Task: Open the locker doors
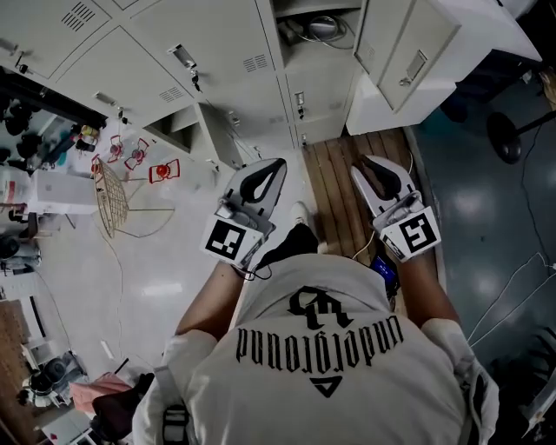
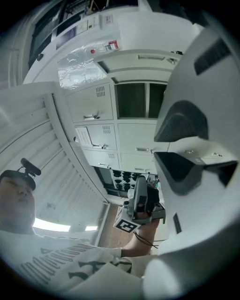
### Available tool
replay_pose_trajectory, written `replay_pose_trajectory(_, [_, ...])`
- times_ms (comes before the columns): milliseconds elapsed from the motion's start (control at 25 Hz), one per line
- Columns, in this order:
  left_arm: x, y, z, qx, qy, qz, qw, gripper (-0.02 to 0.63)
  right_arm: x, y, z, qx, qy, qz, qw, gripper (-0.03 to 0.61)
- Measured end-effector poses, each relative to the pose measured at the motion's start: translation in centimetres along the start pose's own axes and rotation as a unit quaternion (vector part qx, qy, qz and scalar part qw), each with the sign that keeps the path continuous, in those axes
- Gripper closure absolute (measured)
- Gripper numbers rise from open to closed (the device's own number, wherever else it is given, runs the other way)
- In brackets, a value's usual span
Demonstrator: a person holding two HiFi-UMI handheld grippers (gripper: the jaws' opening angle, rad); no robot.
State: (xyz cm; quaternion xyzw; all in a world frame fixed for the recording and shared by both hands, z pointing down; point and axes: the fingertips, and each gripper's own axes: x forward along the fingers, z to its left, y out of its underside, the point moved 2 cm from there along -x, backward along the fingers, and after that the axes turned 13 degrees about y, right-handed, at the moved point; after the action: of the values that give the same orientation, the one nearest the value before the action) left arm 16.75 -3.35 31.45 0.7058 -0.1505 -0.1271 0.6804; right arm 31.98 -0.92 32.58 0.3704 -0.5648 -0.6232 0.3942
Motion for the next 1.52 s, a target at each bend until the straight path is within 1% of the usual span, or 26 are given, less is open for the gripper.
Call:
replay_pose_trajectory(200, [-3.6, 0.0, -3.5, 0.01, -0.022, -0.005, 0.9997, 0.607, -2.6, 0.3, 3.0, -0.002, -0.026, 0.004, 1.0, 0.543])
replay_pose_trajectory(360, [-6.3, -0.1, -6.2, -0.005, -0.039, 0.003, 0.9992, 0.607, -4.4, 0.1, 5.9, -0.003, -0.048, 0.009, 0.999, 0.574])
replay_pose_trajectory(480, [-8.4, -0.6, -7.4, -0.004, -0.05, 0.003, 0.9988, 0.607, -5.2, -0.6, 7.6, 0.0, -0.059, 0.004, 0.998, 0.574])
replay_pose_trajectory(600, [-10.8, -1.1, -8.2, 0.008, -0.063, -0.003, 0.998, 0.607, -5.7, -1.0, 9.7, 0.0, -0.074, 0.0, 0.997, 0.574])
replay_pose_trajectory(680, [-12.3, -1.1, -8.8, 0.008, -0.069, 0.002, 0.9976, 0.607, -6.1, -1.1, 11.1, -0.002, -0.083, -0.003, 0.997, 0.575])
replay_pose_trajectory(800, [-14.5, -0.9, -9.5, 0.013, -0.071, 0.014, 0.9973, 0.607, -6.8, -1.7, 13.2, -0.011, -0.087, -0.013, 0.996, 0.574])
replay_pose_trajectory(960, [-18.1, -1.0, -10.1, 0.017, -0.071, 0.01, 0.9973, 0.607, -7.6, -2.4, 16.6, -0.016, -0.092, -0.012, 0.996, 0.574])
replay_pose_trajectory(1160, [-24.0, -1.4, -10.6, 0.01, -0.074, 0.006, 0.9972, 0.607, -8.7, -3.6, 21.9, -0.027, -0.097, -0.021, 0.995, 0.574])
replay_pose_trajectory(1320, [-28.6, -1.7, -11.4, 0.016, -0.068, 0.007, 0.9975, 0.607, -9.9, -4.3, 26.7, -0.027, -0.102, -0.011, 0.994, 0.574])
replay_pose_trajectory(1440, [-31.3, -1.6, -12.4, 0.02, -0.061, 0.007, 0.9979, 0.607, -10.8, -5.0, 29.5, -0.034, -0.096, -0.024, 0.995, 0.574])
replay_pose_trajectory(1520, [-33.1, -1.4, -13.2, 0.019, -0.055, 0.007, 0.9983, 0.607, -11.5, -5.2, 31.4, -0.035, -0.091, -0.022, 0.995, 0.574])
